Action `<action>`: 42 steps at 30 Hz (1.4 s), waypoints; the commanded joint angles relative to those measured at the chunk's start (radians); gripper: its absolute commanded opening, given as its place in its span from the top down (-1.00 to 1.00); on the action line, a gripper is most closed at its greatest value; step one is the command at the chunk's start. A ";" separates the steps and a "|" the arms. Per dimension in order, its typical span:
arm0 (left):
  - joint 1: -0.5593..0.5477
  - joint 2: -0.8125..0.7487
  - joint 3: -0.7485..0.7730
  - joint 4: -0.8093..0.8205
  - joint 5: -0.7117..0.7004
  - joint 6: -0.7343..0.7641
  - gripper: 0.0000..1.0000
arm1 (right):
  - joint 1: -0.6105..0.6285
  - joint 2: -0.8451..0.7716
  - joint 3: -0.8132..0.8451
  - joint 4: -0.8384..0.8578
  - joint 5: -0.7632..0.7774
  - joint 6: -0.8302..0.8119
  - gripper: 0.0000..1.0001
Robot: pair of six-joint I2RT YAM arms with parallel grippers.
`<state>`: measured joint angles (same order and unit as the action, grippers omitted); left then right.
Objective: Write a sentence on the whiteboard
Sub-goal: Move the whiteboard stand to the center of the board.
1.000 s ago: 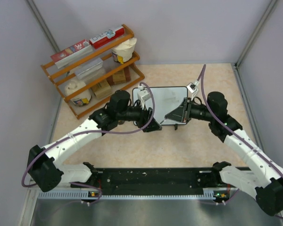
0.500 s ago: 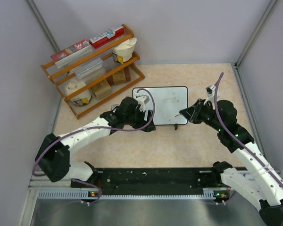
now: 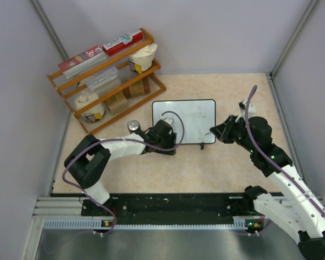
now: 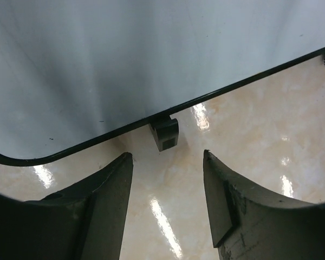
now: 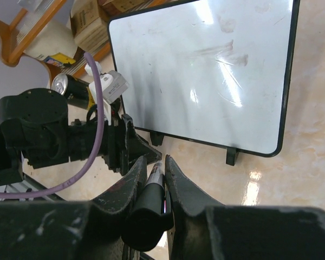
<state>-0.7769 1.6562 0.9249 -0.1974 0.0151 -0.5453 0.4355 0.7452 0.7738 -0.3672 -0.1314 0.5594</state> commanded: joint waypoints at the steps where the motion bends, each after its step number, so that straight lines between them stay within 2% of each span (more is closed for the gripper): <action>1: -0.038 0.034 -0.011 0.066 -0.128 -0.045 -0.16 | 0.008 -0.015 0.002 0.005 0.026 -0.015 1.00; 7: -0.071 0.065 -0.027 0.096 -0.247 -0.079 -0.09 | 0.008 -0.012 0.001 0.004 0.030 -0.021 1.00; 13: -0.088 0.126 -0.023 0.125 -0.288 -0.088 0.13 | 0.008 -0.010 -0.001 0.005 0.027 -0.021 1.00; 16: -0.102 0.139 -0.026 0.121 -0.308 -0.090 0.26 | 0.008 -0.012 -0.004 0.005 0.027 -0.023 1.00; 19: -0.117 0.139 -0.029 0.108 -0.322 -0.093 0.49 | 0.006 -0.012 -0.004 0.005 0.026 -0.023 1.00; 25: -0.168 0.126 -0.034 0.023 -0.359 -0.134 0.83 | 0.006 -0.018 -0.010 0.004 0.027 -0.018 1.00; 30: -0.242 0.111 -0.026 -0.089 -0.402 -0.234 0.99 | 0.008 -0.029 -0.016 0.004 0.029 -0.019 1.00; 42: -0.395 0.074 -0.023 -0.235 -0.389 -0.439 1.00 | 0.008 -0.064 -0.037 -0.004 0.027 -0.018 1.00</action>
<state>-1.0954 1.7267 0.9283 -0.2390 -0.5251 -0.8783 0.4355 0.7128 0.7456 -0.3931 -0.1139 0.5499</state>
